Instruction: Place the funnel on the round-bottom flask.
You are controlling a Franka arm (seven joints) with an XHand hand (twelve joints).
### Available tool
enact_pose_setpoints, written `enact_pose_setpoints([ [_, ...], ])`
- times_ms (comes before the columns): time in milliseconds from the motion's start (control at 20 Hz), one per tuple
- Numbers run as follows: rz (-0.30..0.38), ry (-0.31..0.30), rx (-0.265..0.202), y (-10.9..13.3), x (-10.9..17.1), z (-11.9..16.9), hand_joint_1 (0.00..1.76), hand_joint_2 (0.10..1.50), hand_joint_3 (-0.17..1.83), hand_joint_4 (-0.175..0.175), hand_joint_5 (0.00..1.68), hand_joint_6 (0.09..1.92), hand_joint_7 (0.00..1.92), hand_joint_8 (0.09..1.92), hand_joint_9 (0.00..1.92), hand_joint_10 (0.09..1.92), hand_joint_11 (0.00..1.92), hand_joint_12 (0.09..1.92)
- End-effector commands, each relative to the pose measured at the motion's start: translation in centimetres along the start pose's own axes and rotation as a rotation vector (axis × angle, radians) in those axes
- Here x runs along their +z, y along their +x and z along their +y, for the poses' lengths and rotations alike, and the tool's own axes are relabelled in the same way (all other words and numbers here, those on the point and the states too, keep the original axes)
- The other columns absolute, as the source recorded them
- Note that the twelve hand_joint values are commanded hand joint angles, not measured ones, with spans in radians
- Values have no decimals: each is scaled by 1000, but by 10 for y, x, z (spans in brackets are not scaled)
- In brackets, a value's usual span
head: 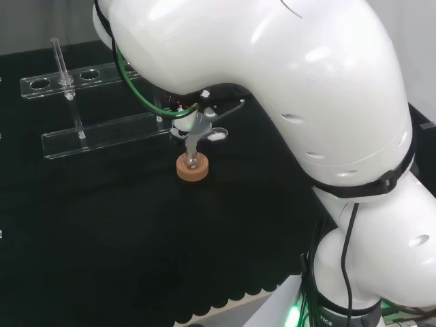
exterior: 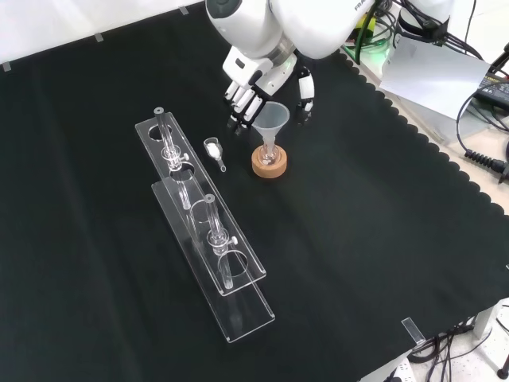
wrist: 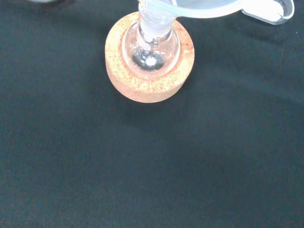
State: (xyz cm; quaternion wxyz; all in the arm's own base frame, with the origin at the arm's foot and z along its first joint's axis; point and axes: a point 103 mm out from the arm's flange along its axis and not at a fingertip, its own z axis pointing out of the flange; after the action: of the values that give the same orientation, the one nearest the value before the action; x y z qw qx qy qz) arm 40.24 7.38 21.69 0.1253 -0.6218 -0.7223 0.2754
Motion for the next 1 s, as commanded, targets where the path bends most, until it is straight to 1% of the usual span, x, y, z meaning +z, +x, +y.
enact_pose_setpoints([
  [50, 6, -80, -4, -7, -6, -12, 544, 661, 424, -46, 153, 87, 0, 440, 206, 763, 112, 1444],
  [200, 18, -138, -5, -17, -16, -21, 532, 676, 380, -45, 167, 87, 0, 533, 202, 770, 106, 1451],
  [300, 43, -171, 0, -28, -23, -27, 543, 692, 359, -45, 195, 87, 5, 603, 217, 771, 105, 1454],
  [450, 65, -209, 25, -50, -29, -34, 617, 712, 360, -44, 238, 87, 42, 652, 256, 764, 116, 1453],
  [800, 113, -300, 70, -91, -42, -47, 708, 716, 415, -45, 332, 87, 122, 685, 352, 713, 162, 1430],
  [850, 119, -308, 73, -96, -43, -47, 717, 712, 430, -45, 346, 87, 137, 686, 370, 702, 174, 1424],
  [1000, 167, -321, 82, -108, -44, -47, 749, 698, 478, -46, 391, 87, 180, 685, 424, 671, 209, 1409],
])
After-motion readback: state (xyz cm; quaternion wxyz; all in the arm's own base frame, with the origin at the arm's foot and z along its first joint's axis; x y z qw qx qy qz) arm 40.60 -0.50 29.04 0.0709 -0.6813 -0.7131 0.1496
